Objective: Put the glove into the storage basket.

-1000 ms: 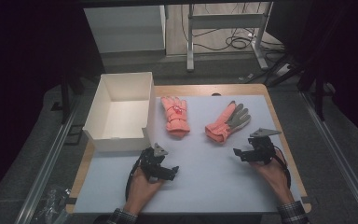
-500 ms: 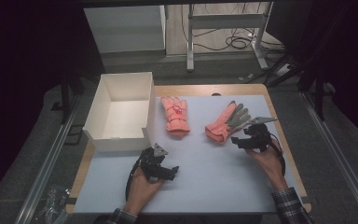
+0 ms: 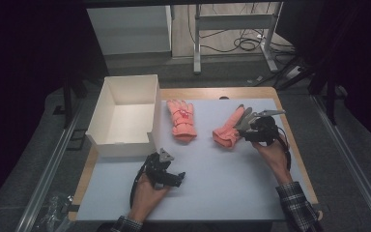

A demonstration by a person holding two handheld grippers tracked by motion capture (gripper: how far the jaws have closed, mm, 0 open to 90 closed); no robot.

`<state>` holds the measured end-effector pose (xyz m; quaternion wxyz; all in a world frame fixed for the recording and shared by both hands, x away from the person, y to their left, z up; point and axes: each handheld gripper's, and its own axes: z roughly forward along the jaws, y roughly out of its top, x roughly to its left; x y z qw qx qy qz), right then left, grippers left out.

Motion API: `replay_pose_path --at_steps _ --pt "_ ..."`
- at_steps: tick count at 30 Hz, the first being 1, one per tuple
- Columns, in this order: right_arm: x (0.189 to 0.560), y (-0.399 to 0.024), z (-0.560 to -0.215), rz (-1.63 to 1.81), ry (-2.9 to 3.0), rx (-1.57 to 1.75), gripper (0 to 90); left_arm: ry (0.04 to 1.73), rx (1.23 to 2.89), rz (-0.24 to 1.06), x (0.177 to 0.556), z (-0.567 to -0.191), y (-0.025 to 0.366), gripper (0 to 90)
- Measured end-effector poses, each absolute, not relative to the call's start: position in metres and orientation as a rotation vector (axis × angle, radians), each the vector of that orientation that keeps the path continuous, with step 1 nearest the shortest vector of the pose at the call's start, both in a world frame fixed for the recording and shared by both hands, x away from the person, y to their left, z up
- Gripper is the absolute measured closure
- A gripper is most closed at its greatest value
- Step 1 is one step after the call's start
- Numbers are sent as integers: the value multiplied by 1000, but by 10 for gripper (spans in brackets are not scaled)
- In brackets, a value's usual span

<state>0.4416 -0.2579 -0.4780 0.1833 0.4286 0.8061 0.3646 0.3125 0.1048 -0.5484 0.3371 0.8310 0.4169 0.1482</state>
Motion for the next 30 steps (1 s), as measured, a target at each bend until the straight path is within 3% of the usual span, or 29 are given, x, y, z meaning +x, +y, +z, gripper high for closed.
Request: replay_pose_path --at_steps 4,30 --pt "451 -253 -478 1003 2269 1212 412 1087 2166 386 312 -548 105 9" --pt "497 -254 -497 949 2229 1362 408 1086 2165 386 312 -549 105 9"
